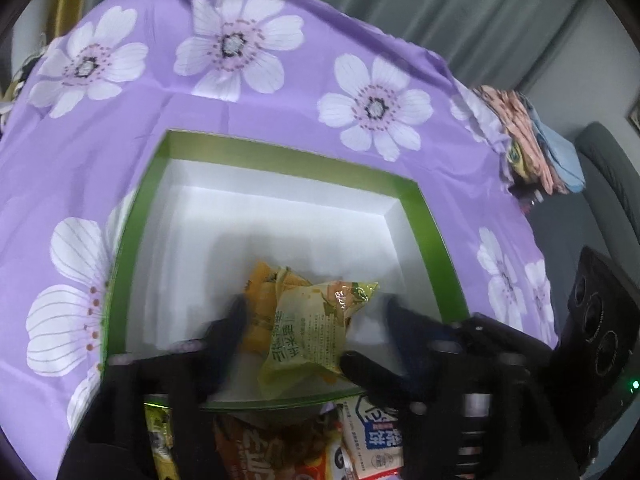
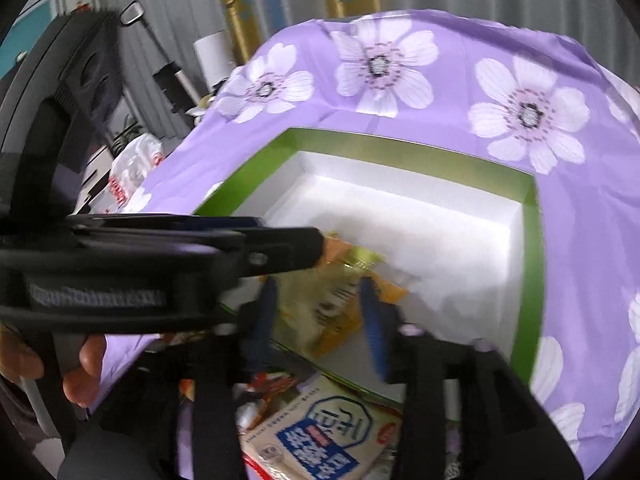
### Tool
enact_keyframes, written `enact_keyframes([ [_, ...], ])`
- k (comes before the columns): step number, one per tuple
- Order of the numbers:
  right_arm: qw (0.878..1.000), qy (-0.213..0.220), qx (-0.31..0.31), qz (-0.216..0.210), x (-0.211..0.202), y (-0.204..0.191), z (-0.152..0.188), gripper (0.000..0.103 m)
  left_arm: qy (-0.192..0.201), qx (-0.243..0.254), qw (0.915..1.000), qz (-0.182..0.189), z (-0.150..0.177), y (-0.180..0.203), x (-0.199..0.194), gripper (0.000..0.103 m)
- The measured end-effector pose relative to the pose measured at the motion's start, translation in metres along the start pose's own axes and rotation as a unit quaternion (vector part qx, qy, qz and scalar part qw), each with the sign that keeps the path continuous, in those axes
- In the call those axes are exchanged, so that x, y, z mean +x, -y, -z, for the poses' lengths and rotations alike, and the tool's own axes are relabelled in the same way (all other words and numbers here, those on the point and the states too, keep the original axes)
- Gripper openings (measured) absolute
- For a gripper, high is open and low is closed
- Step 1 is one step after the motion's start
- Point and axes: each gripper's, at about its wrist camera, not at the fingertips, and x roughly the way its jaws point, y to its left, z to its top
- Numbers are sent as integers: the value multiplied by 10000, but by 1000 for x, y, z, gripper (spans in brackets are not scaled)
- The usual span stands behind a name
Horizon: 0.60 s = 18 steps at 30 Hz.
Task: Organize snacks
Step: 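Lower the chip bag into the green box and open the right gripper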
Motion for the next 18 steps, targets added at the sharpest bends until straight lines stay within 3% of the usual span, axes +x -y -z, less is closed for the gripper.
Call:
enact_keyframes([
  [9, 9979, 371, 508, 147, -50, 22, 16, 57, 301, -122, 9995, -38, 2, -12, -38, 86],
  [13, 9970, 446, 605, 155, -68, 23, 26, 57, 397, -101, 9992, -15, 9, -11, -54, 96],
  [18, 9959, 526, 713, 191, -85, 25, 37, 58, 377, -163, 9992, -7, 22, -12, -68, 96],
])
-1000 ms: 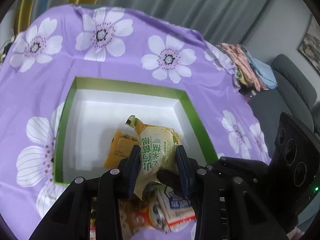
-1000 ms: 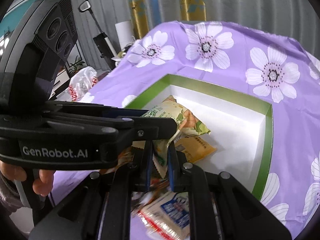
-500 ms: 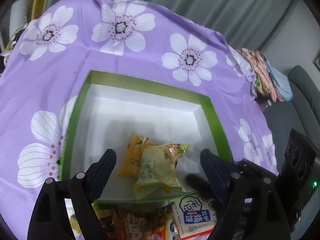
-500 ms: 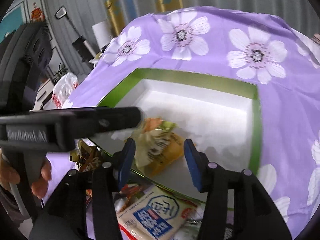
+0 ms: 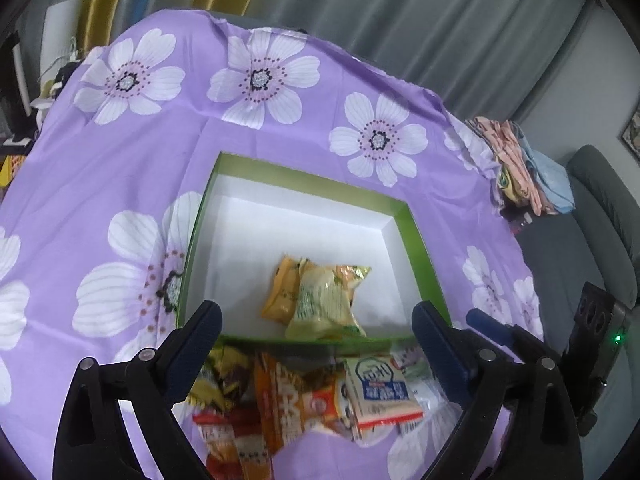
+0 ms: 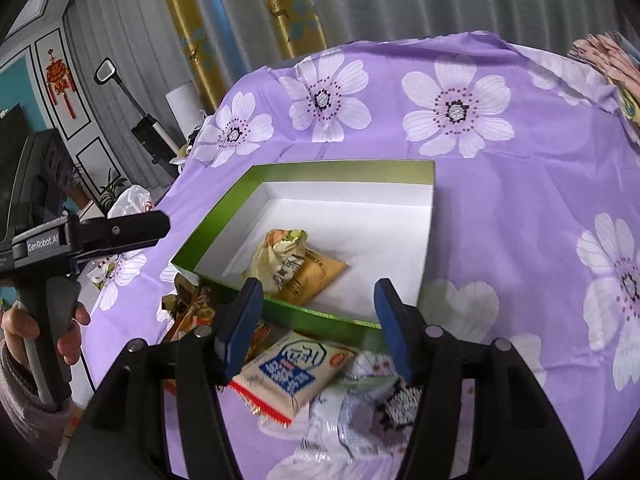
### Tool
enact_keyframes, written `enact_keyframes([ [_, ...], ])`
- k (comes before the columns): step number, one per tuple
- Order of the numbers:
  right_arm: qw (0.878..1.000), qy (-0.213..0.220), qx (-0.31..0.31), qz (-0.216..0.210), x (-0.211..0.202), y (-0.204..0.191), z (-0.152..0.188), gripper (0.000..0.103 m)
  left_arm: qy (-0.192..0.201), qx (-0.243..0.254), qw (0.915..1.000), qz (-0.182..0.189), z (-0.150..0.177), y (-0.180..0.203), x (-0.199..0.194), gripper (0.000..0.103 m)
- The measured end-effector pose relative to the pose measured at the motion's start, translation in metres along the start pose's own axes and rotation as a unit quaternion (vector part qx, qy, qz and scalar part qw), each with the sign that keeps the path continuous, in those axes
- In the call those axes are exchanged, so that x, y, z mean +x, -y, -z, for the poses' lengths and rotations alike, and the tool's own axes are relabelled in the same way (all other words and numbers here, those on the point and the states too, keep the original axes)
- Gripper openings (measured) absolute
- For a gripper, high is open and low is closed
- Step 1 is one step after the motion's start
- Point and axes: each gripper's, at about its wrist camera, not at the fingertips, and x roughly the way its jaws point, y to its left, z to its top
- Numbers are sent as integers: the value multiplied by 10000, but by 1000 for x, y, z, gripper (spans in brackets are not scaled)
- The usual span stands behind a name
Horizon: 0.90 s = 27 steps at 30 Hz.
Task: Organize snacks
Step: 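Lower the chip bag into the green box and open the right gripper, then move the right gripper to the white Qibo packet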
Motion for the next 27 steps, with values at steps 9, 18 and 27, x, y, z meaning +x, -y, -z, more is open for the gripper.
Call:
enact_keyframes([
  [9, 9999, -99, 18, 110, -21, 5, 22, 58, -85, 17, 9999, 77, 27, 6, -19, 96],
  [18, 9993, -259, -233, 103, -35, 2, 46, 58, -156, 200, 9996, -158, 57, 25, -24, 96],
  [27, 9975, -524, -448, 182, -40, 8, 73, 58, -373, 573, 9975, -168, 79, 58, -17, 96],
])
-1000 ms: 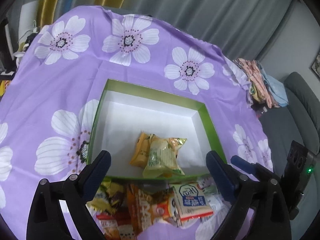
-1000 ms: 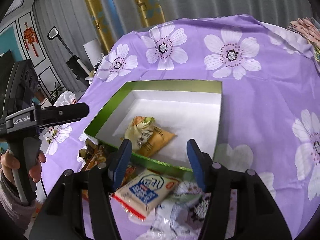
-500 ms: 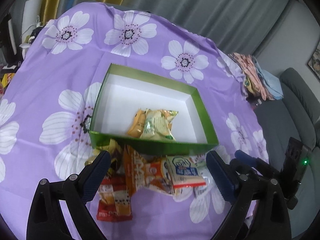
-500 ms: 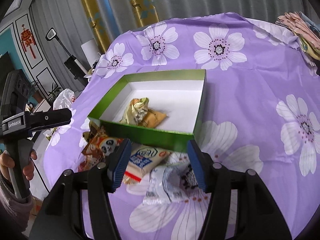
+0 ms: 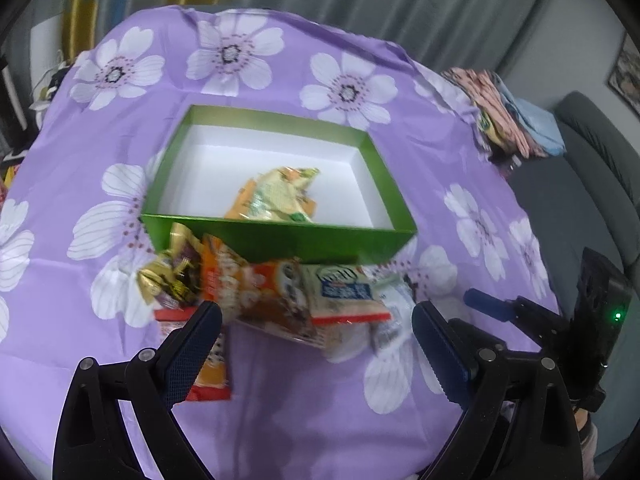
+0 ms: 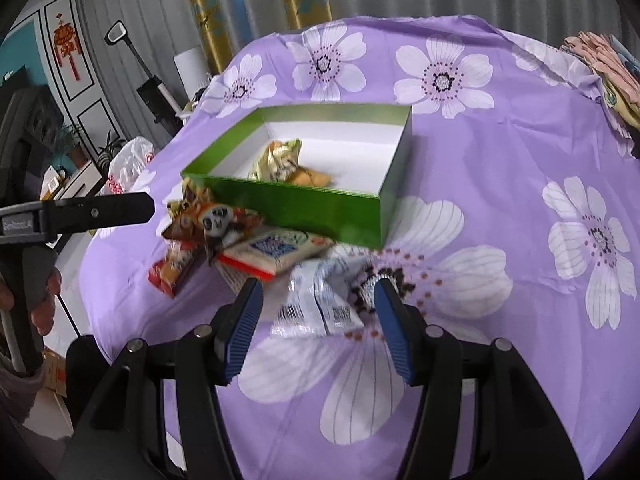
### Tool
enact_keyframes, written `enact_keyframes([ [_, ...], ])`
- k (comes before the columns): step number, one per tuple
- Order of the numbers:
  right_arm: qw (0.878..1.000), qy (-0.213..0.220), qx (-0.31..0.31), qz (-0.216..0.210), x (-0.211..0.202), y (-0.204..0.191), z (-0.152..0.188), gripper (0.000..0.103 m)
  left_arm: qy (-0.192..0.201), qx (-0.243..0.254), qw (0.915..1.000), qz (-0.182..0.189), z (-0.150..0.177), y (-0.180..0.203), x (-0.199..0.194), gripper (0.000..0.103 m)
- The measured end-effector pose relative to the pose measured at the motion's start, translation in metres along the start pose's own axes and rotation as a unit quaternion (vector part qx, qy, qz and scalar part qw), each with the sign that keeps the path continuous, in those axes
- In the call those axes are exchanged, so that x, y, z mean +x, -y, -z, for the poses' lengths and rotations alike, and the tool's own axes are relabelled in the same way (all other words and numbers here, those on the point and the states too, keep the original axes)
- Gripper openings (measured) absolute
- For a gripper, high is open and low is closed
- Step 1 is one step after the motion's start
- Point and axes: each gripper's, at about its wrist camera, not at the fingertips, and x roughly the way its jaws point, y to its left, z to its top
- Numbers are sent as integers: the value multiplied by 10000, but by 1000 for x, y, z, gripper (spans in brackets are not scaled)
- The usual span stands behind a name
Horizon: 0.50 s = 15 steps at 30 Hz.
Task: Organize snacks
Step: 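Move the right gripper to the white Qibo packet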
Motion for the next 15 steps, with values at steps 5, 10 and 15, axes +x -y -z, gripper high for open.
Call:
enact_keyframes([
  [5, 9999, -81, -68, 1, 0, 4, 10, 58, -203, 140, 9997, 85, 10, 19, 12, 96],
  [10, 9999, -125, -101, -5, 2, 10, 15, 58, -506, 49, 9980, 371, 18, 30, 29, 96],
  [15, 9995, -254, -197, -62, 10, 13, 21, 58, -755, 58, 9957, 525, 24, 41, 46, 96],
])
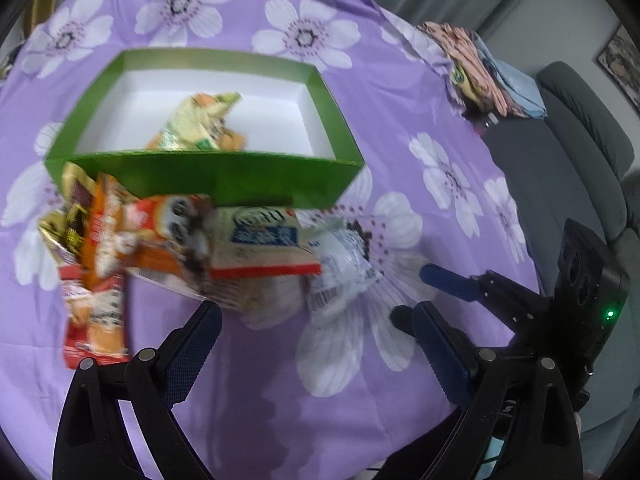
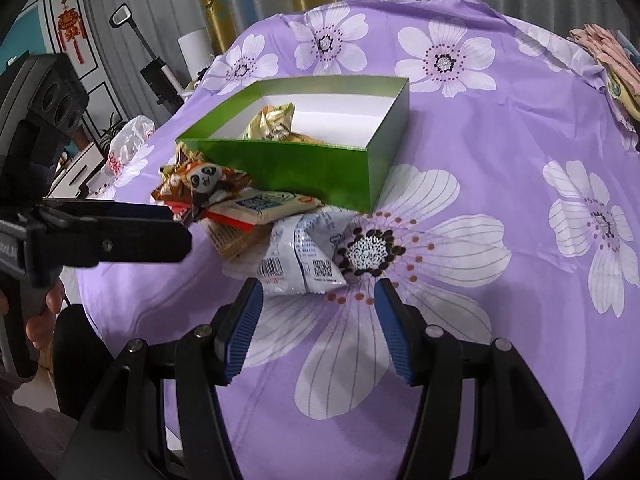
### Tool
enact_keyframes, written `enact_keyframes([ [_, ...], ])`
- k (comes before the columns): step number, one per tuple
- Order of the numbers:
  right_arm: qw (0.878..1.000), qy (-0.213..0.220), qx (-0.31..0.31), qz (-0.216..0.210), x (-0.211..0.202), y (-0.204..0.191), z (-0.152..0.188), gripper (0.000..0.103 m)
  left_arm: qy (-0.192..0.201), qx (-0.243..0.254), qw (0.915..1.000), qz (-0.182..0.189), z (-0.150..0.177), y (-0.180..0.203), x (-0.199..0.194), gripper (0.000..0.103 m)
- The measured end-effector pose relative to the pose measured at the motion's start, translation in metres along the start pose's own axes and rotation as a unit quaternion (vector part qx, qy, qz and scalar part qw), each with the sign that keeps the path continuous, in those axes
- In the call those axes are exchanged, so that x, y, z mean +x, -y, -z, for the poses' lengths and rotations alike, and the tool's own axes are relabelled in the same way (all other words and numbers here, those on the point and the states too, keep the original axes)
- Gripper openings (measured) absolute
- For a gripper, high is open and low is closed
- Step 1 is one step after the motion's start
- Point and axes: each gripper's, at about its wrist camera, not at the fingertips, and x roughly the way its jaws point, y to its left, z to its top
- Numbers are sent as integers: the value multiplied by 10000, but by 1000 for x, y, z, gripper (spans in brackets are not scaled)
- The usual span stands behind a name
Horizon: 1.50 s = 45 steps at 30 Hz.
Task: Organize snacks
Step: 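Move the right gripper to the white Qibo packet, then grasp the white Qibo packet with the right gripper and lift it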
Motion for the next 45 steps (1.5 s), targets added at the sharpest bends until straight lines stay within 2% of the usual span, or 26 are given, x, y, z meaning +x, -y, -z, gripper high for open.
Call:
enact_keyframes([
  [7, 9996, -93, -254, -117, 15, -2, -1, 57, -190, -89, 9996, 193, 0, 8, 24, 96],
  [13, 9986, -69, -397, -332, 28, -1, -8, 57, -178, -317, 9992, 190, -4, 4, 40, 95],
  [15, 9983, -88, -411, -407, 33, 0, -10, 55, -177, -306, 9993, 137, -6, 4, 44, 90],
  [18, 9977, -115, -397, -530, 39, 0, -12, 49, -192, -310, 9993, 91, -10, 4, 52, 87],
  [20, 9974, -133, -420, -570, 42, -1, -13, 44, -194, -318, 9993, 78, -13, 4, 56, 69],
  [22, 9969, -153, -411, -658, 44, -1, -14, 39, -256, -332, 9991, 83, -15, 2, 61, 62],
  [24, 9966, -200, -445, -662, 47, -3, -13, 34, -272, -382, 9988, 119, -16, 0, 64, 57],
  [28, 9968, -172, -428, -654, 48, -3, -11, 32, -258, -333, 9990, 132, -17, 1, 65, 52],
  [33, 9966, -102, -312, -751, 40, -3, -5, 25, -260, -237, 9992, 177, -14, 4, 60, 50],
  [41, 9978, -26, -217, -633, 13, -13, 14, 23, -339, -51, 9989, 322, 1, 20, 45, 49],
  [45, 9985, 64, -264, -474, -9, -19, 20, 23, -239, 149, 9987, 424, 6, 36, 33, 49],
])
